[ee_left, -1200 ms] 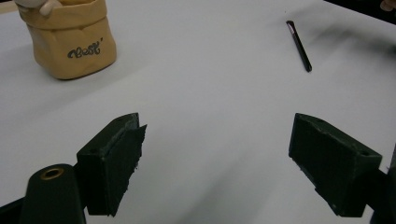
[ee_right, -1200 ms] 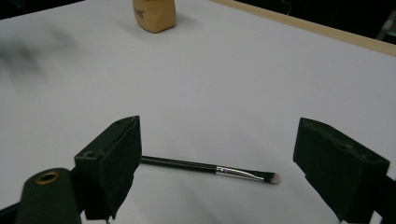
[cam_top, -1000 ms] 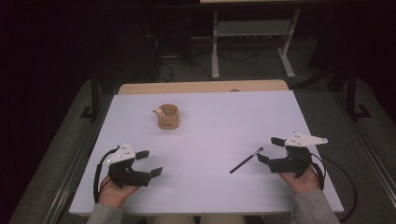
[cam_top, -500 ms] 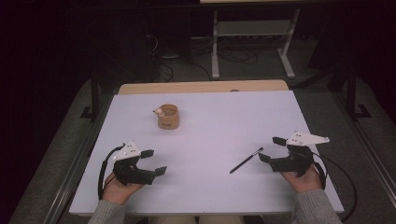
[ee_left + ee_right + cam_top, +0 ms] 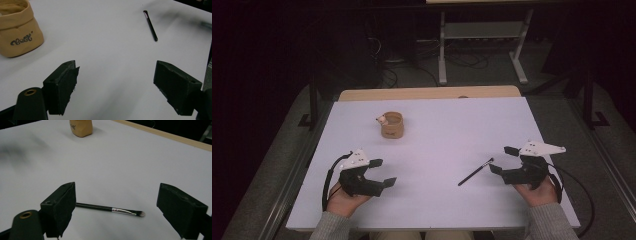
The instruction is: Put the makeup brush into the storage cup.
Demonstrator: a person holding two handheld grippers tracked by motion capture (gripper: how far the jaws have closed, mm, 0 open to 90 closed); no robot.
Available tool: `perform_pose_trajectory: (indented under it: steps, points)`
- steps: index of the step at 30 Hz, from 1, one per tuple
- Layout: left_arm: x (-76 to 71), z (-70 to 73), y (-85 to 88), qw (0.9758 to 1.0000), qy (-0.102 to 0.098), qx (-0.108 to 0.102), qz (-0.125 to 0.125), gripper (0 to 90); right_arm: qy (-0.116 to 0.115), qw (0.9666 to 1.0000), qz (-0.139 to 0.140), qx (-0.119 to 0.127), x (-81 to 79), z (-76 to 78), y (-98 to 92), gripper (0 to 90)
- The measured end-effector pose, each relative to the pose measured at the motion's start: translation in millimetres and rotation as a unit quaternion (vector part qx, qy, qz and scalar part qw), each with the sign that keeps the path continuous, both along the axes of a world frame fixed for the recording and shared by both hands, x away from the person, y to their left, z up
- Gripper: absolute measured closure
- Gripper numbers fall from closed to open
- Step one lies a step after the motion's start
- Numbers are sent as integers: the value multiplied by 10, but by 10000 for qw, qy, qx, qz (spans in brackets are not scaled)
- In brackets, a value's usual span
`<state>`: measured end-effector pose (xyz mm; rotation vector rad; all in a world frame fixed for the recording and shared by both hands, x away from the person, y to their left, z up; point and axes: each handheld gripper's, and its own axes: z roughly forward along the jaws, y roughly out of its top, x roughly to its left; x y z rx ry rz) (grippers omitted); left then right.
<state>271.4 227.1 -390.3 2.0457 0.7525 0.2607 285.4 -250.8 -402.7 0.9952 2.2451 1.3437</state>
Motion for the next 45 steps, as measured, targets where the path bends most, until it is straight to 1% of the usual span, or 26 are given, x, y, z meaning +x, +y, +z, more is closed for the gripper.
perform_pose_trajectory:
  steps: [1,3,6,7,8,11,12,13,16,17,18,19,20,21,24,31,34,36,38,39,40,45]
  points:
    - [0,0,0,10000,0,0,0,183,0,10000,0,0,0,0,0,147]
    - [17,19,-55,10000,7,5,-56,186,6,10000,-15,-39,3,-2,-15,148]
    - [43,50,-128,9999,12,39,-139,189,32,10000,-44,-11,6,-6,-40,149]
    - [43,50,-128,9999,12,39,-139,189,33,10000,-49,-18,6,-5,-46,151]
    - [58,78,-198,9998,17,53,-207,190,26,10000,-53,-23,6,-3,-53,151]
    - [82,122,-313,9994,8,84,-332,193,29,10000,-79,-10,12,3,-69,153]
    - [82,122,-313,9994,8,84,-332,193,30,10000,-82,-9,12,2,-71,155]
    - [99,150,-391,9991,2,95,-418,193,53,9999,-88,-8,11,1,-71,156]
    - [130,183,-511,9985,16,126,-533,196,72,9999,-80,-49,16,-7,-72,156]
    - [130,183,-511,9985,16,126,-533,196,73,9999,-73,-52,17,-8,-71,156]
    - [151,204,-591,9980,48,150,-605,198,72,9999,-70,-62,18,-8,-71,157]
    - [151,204,-591,9980,48,150,-605,200,72,9999,-70,-62,18,-8,-71,157]
    - [161,214,-630,9978,55,165,-638,202,84,9999,-77,-83,21,-11,-71,157]
    - [184,232,-707,9973,58,194,-712,205,99,9999,-89,-87,23,-12,-71,158]
    - [218,247,-823,9965,94,226,-802,208,102,9999,-107,-77,31,-17,-78,158]
    - [301,297,-1068,9941,143,395,-998,216,117,9998,-106,-122,34,-20,-78,160]
    - [332,311,-1154,9933,129,463,-1054,218,135,9998,-121,-124,37,-22,-82,160]
    - [351,309,-1212,9928,163,472,-1088,222,139,9998,-122,-122,41,-23,-90,160]
    - [367,304,-1273,9924,156,514,-1105,225,130,9998,-139,-111,44,-22,-96,160]
    - [367,304,-1273,9924,156,514,-1105,226,130,9998,-139,-111,44,-22,-96,160]
    - [386,298,-1331,9919,192,534,-1141,226,137,9997,-149,-107,46,-21,-98,160]
    - [423,282,-1482,9898,238,645,-1248,229,156,9997,-132,-152,47,-27,-93,167]
